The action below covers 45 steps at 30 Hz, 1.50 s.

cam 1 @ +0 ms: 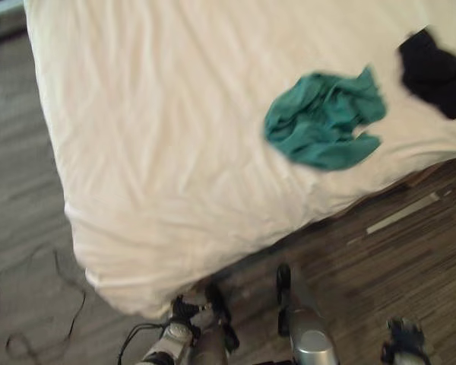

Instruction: Tidy up the quilt and then pick up the clothes from the bed and put them into the laundry hamper.

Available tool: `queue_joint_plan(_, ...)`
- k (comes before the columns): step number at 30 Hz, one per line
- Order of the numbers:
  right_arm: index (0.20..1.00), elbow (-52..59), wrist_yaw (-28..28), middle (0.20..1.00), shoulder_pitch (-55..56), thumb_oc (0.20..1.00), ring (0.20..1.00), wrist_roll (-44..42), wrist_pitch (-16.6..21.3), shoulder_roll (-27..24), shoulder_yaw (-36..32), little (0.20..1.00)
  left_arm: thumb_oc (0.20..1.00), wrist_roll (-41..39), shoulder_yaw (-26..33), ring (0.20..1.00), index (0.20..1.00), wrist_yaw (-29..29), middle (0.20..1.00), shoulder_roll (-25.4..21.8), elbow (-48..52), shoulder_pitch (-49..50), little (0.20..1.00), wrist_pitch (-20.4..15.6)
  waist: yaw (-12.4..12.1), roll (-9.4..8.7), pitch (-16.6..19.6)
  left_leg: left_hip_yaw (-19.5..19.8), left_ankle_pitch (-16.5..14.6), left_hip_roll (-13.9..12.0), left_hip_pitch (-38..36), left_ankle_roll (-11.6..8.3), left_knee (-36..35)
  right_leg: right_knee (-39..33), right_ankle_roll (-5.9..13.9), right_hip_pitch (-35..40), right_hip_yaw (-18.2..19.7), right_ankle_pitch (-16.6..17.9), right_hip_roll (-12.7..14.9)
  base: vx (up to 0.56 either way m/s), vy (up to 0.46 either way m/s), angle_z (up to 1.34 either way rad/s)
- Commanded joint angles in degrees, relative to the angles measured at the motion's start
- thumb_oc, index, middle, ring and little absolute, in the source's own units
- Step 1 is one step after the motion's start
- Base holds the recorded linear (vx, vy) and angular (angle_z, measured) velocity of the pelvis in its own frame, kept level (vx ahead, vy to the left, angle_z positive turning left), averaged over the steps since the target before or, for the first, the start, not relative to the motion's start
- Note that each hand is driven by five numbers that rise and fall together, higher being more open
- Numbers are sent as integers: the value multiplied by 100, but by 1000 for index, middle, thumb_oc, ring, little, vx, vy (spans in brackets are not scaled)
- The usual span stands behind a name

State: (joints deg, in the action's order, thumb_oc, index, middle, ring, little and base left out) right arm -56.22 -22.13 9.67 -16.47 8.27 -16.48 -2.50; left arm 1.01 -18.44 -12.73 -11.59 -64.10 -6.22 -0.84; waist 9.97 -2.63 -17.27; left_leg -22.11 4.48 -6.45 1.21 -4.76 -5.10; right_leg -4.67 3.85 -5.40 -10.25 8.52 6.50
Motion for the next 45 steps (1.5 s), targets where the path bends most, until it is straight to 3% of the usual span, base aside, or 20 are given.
queue_joint_plan(1, 1000, -130, 168, 1000, -630, 1000, 1000, -30, -56, 89, 235, 1000, 1000, 308, -187, 1000, 1000, 70, 1000, -58, -235, -133, 1000, 15, -22, 176, 164, 58, -508, -82, -191, 38, 29, 790, 529, -323, -116, -699, 366, 148, 9, -33)
queue_joint_plan(2, 1000, -503, 223, 1000, -785, 1000, 1000, 129, -192, 98, 401, 1000, 1000, 319, -239, 1000, 1000, 87, 1000, -20, -210, -68, 1000, 9, -85, 226, 203, -303, -653, -197, -501, -42, 13, 961, 614, -335, -655, -695, 426, 184, -67, -56)
queue_joint_plan(3, 1000, -770, 287, 1000, -928, 1000, 1000, 449, -345, 139, 647, 1000, 1000, 426, -309, 1000, 1000, 132, 1000, -12, -194, -16, 1000, 38, -256, 261, 260, -813, -619, -309, -752, -88, 22, 1384, 560, -377, -2004, -557, 701, 143, -68, -66)
queue_joint_plan(5, 1000, -799, 312, 1000, -918, 1000, 1000, 579, -372, 158, 739, 1000, 1000, 530, -319, 1000, 1000, 141, 1000, -44, -177, 34, 1000, 36, -283, 264, 314, -906, -610, -345, -806, -91, 50, 1436, 468, -314, -2266, -693, 697, 75, -129, -208)
queue_joint_plan(8, 1000, -1088, 496, 1000, -812, 1000, 1000, 861, -485, 204, 1132, 1000, 1000, 764, -386, 1000, 1000, 255, 1000, 6, -340, 83, 1000, -1, -249, 158, 556, -1169, -672, -681, -856, -221, 801, 903, 203, -92, -1918, -1003, 214, 304, -311, -135)
queue_joint_plan(11, 1000, -1195, 521, 1000, -850, 1000, 1000, 1137, -530, 160, 1400, 1000, 1000, 781, -442, 1000, 1000, 228, 1000, 14, -277, 61, 1000, -26, -398, 48, 445, -857, -168, -1168, -577, -367, 2367, 610, -83, 273, -1577, -1158, -196, 214, -287, -152)
queue_joint_plan(13, 1000, -1099, 625, 1000, -1066, 1000, 1000, 1363, -571, 77, 1788, 1000, 1000, 233, -281, 1000, 1000, 213, 1000, 89, -232, 16, 1000, -88, -851, -198, 271, 829, -341, -614, 565, 40, 3902, 143, -284, 612, -748, -1122, -503, 222, -127, -192)
queue_joint_plan(14, 1000, -964, 601, 1000, -1199, 1000, 1000, 1503, -550, 86, 1965, 1000, 1000, -390, -49, 1000, 1000, 231, 1000, 229, -96, -118, 1000, -211, -1106, -347, 205, 1513, -606, 43, 1093, 262, 3868, 58, -141, 649, -215, -1014, -420, 136, 57, -220)
queue_joint_plan(18, 1000, -959, 605, 1000, -1259, 1000, 1000, 1510, -523, 127, 2093, 1000, 1000, -391, -102, 1000, 1000, 182, 1000, 377, -134, -314, 1000, -212, -1277, -322, 271, 1882, -737, 269, 1179, 307, 2360, -33, 55, 706, 394, -1054, -409, 258, 133, -205)
queue_joint_plan(20, 1000, -988, 581, 1000, -1263, 1000, 1000, 1512, -500, 121, 2117, 1000, 1000, -243, -186, 1000, 1000, 95, 1000, 477, -295, -424, 1000, -184, -1339, -138, 305, 1991, -82, 348, 1142, 142, 913, -33, 54, 891, 817, -1183, -622, 472, 224, -159)
queue_joint_plan(23, 1000, -998, 583, 1000, -1212, 1000, 1000, 1504, -501, 162, 2115, 1000, 1000, -141, -154, 1000, 1000, 70, 1000, 453, -454, -427, 1000, -101, -1384, -136, 322, 1716, -20, 416, 1052, 218, 631, -1, 0, 1264, 970, -1390, -669, 389, 148, -85)
queue_joint_plan(26, 1000, -1128, 643, 1000, -1132, 1000, 1000, 1581, -534, 243, 2095, 1000, 1000, -44, -122, 1000, 1000, 106, 1000, 320, -556, -332, 1000, -31, -1466, -229, 382, 1754, -285, 674, 803, 482, 754, 1503, 286, 1048, 842, -1481, -674, 542, 139, -40)
queue_joint_plan(28, 1000, -1076, 666, 1000, -1226, 1000, 1000, 1594, -566, 267, 2043, 1000, 1000, -1, -135, 1000, 1000, 79, 1000, 253, -531, -376, 1000, 15, -1271, -151, 180, 1637, -446, 676, 481, 588, 759, 3122, 914, 176, 633, -600, -399, 229, 79, -54)
queue_joint_plan(31, 1000, -975, 634, 1000, -1306, 1000, 1000, 1530, -557, 292, 1983, 1000, 1000, 95, -236, 1000, 1000, 38, 1000, 129, -540, -478, 1000, 48, -1076, 89, 17, 1611, -449, 541, 115, 609, 509, 4170, 885, -608, 417, -402, -283, 218, 104, -34)
queue_joint_plan(34, 1000, -698, 639, 1000, -1319, 1000, 1000, 1267, -425, 360, 1890, 1000, 1000, 267, -219, 1000, 1000, 79, 1000, 70, -743, -501, 1000, 10, -747, 213, 8, 1611, -769, 606, -637, 495, 123, 2594, 532, -1016, -144, -801, -46, 670, -26, 23)
queue_joint_plan(40, 1000, -601, 710, 1000, -1341, 1000, 1000, 1289, -490, 345, 1775, 1000, 1000, 426, 73, 1000, 1000, 181, 1000, -47, -859, -371, 1000, -16, -589, 271, 220, 1484, -1588, 537, -1640, 209, 35, 363, 663, -1039, -883, -356, 254, 592, -121, 20)
queue_joint_plan(42, 1000, -702, 794, 1000, -1269, 1000, 1000, 1340, -484, 303, 1826, 1000, 1000, 461, 130, 1000, 1000, 142, 1000, -26, -916, -240, 1000, -27, -531, 323, 293, 1491, -1441, 411, -1645, 66, 820, 450, 494, -860, -843, -207, 172, 569, -171, -1)
queue_joint_plan(43, 1000, -807, 821, 1000, -1242, 1000, 1000, 1357, -474, 271, 1844, 1000, 1000, 269, 302, 1000, 1000, 121, 1000, -2, -858, -168, 1000, -39, -620, 287, 257, 1405, -573, 107, -1031, -202, 2820, 392, 247, -459, -894, -251, -1, 329, -193, 2)
queue_joint_plan(44, 1000, -807, 821, 1000, -1243, 1000, 1000, 1357, -474, 271, 1843, 1000, 1000, 269, 302, 1000, 1000, 121, 1000, -2, -857, -168, 1000, -39, -612, 297, 266, 1416, -589, 94, -1003, -206, 2852, 389, 243, -467, -906, -250, -10, 534, -336, 10)
queue_joint_plan(45, 1000, -791, 785, 1000, -1327, 1000, 1000, 1369, -450, 160, 1900, 1000, 1000, -12, 322, 1000, 1000, 2, 1000, -12, -614, -160, 1000, -61, -849, 102, 61, 1689, -189, 164, 24, -91, 4719, 264, -40, -91, -819, -378, -78, 205, -145, 4)
